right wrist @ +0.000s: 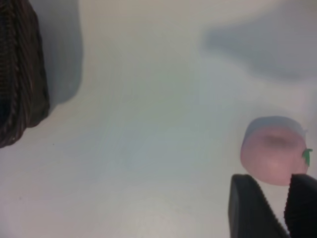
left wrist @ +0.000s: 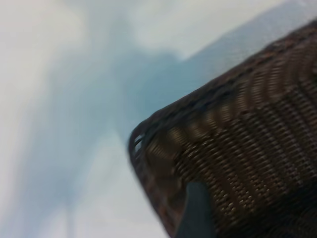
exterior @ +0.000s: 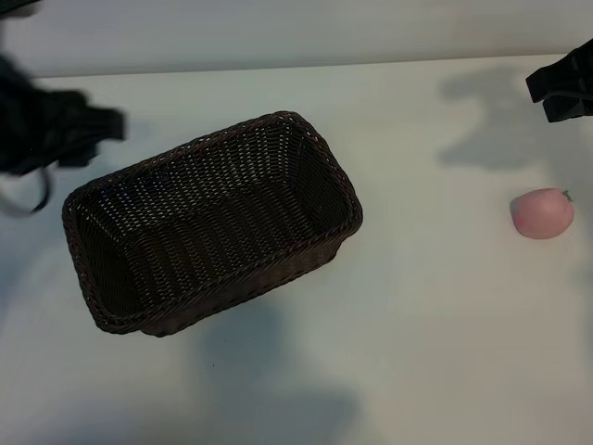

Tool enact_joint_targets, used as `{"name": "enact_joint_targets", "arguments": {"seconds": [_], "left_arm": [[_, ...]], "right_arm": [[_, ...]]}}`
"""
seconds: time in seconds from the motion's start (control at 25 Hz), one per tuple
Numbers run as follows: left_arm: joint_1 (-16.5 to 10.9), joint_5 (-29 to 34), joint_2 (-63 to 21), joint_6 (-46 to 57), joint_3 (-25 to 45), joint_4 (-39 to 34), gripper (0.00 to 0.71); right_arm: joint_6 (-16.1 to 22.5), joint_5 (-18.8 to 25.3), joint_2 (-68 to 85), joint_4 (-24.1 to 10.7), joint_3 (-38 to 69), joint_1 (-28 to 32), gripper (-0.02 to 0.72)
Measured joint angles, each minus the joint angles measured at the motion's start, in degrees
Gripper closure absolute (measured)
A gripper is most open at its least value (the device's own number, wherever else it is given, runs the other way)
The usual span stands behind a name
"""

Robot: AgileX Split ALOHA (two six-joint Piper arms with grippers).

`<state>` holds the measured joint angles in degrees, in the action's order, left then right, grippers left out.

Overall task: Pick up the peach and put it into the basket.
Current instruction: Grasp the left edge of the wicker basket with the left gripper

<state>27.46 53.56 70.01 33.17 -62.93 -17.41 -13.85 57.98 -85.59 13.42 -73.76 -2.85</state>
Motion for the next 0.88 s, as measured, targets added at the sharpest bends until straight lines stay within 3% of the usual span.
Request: {"name": "enact_joint_targets", "arguments": {"seconds": [0.2, 0.36, 0.6, 0.88], "left_arm": [[-0.8, -0.1, -4.9, 12.2, 10.3, -2.2, 0.118], [-4.7, -4.8, -4.0, 17.2, 14.4, -2.2, 0.118], [-12.2, -9.5, 0.8, 14.5, 16.1, 3.7, 0.118], [-13.0, -13.9, 9.0, 10.8, 16.2, 9.6, 0.118]], "right_arm": [[0.0, 0.0, 0.0, 0.0, 0.0, 0.0, 0.463], [0.0, 0.0, 0.0, 0.0, 0.0, 0.0, 0.463], [0.0, 0.0, 0.0, 0.0, 0.0, 0.0, 0.462], [0.0, 0.0, 0.0, 0.0, 0.0, 0.0, 0.462]]}}
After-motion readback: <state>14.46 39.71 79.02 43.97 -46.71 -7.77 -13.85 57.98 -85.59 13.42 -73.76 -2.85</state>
